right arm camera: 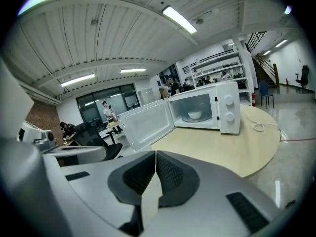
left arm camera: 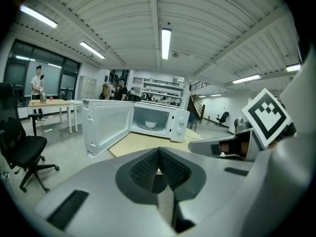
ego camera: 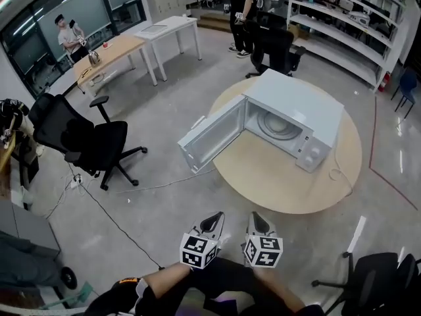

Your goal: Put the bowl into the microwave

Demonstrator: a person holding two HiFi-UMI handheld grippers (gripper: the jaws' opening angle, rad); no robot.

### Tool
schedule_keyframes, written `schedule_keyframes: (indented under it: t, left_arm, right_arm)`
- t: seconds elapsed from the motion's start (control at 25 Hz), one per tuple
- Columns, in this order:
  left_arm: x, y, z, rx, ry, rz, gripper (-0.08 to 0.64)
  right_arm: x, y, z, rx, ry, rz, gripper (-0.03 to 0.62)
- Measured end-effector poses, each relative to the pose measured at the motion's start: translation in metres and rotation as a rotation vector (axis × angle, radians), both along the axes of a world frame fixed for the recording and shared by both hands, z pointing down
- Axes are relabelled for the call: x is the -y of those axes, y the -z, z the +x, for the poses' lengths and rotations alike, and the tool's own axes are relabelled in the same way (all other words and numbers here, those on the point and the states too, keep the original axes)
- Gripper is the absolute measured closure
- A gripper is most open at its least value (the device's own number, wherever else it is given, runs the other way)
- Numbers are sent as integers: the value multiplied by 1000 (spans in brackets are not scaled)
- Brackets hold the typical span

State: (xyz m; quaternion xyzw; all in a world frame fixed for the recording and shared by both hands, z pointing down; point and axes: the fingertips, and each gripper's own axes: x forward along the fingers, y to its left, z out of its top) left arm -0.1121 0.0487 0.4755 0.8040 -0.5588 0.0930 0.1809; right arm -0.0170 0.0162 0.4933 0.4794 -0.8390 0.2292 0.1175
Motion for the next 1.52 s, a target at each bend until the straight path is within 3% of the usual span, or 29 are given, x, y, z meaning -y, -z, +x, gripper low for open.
schedule_keyframes:
  t: [0.28, 0.68, 1.52]
  left_arm:
    - [-19, 4, -23, 9, 18, -9, 514]
    - [-60, -48, -48, -6, 55, -102, 514]
    - [-95, -32, -97, 34, 124, -22, 514]
  right_arm:
    - [-24, -12, -22, -12, 56, -16, 574]
    - [-68, -34, -51, -90, 169, -31, 574]
    - [-112, -29, -107, -127, 292, 48, 574]
